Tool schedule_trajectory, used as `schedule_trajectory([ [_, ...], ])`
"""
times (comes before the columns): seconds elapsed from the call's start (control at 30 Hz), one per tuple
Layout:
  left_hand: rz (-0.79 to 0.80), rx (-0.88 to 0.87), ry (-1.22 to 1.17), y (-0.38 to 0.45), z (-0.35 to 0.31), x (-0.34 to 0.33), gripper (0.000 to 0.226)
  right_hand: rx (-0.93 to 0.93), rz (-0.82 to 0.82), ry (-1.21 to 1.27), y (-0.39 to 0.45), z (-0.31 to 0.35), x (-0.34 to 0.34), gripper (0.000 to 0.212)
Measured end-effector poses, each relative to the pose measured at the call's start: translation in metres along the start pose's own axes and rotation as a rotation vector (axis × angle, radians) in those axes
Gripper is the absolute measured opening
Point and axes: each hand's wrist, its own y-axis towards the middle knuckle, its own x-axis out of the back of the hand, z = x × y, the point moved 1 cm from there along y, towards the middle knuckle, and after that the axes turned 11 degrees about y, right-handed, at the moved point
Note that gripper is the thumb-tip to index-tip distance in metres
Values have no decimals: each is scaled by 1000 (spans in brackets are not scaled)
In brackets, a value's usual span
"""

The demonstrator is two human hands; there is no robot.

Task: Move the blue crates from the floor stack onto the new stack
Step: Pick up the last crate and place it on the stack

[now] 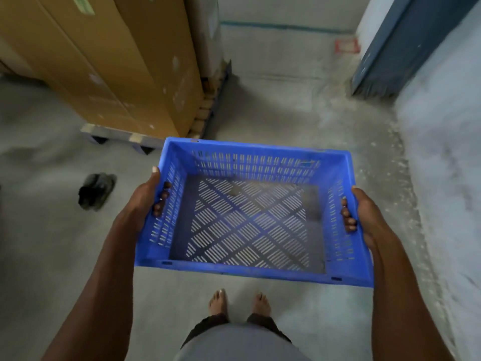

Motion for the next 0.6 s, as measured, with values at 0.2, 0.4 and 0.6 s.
schedule_trajectory([
  [0.2,-7,-55,48,-30,-36,-10,72,54,-33,4,-39,24,19,42],
  [0.4,10,-102,110,-39,-52,-31,70,89,-80,33,-60,23,49,43],
  [0.6,124,-139,190,-28,-75,-67,68,116,-203,110,-90,7,84,43],
])
